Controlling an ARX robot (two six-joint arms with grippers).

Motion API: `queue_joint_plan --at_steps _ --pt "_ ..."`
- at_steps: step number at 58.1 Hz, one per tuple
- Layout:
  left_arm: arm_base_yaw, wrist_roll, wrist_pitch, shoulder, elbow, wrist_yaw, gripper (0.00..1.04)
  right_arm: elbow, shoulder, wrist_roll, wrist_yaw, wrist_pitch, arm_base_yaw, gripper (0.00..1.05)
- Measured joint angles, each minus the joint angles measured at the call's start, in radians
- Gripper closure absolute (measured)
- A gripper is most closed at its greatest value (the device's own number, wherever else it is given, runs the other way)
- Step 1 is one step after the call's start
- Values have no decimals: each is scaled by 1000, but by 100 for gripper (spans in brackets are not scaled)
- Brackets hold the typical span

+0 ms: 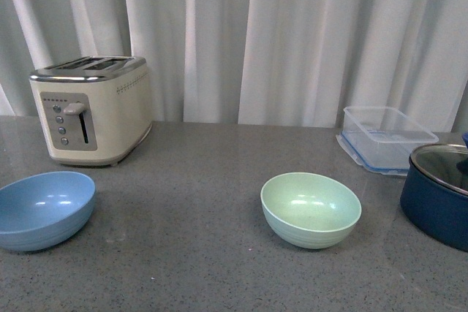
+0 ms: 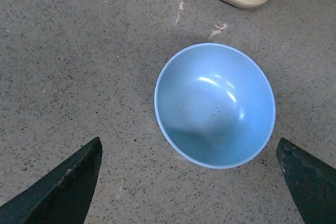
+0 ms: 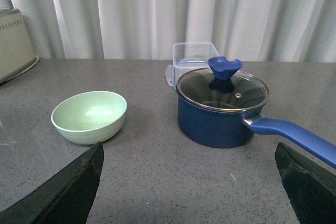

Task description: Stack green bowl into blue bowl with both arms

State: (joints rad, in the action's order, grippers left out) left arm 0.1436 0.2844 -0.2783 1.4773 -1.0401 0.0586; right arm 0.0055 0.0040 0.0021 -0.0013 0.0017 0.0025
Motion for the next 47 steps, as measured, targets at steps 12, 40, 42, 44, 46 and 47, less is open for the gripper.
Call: queue_joint_plan --at_steps 12,40,42,44,46,47 --pt "0 29 -22 173 -105 12 7 0 0 0 0 0 0 10" --pt "-36 121 -25 414 -197 19 7 0 0 0 0 0 0 10" --pt "-40 122 -25 422 -200 22 9 0 0 0 0 0 0 10" --pt "-44 123 -30 432 -207 33 16 0 0 0 0 0 0 10" --pt "-47 130 -33 439 -211 43 22 0 0 0 0 0 0 10" --pt "-47 130 -33 440 -212 43 24 0 0 0 0 0 0 10"
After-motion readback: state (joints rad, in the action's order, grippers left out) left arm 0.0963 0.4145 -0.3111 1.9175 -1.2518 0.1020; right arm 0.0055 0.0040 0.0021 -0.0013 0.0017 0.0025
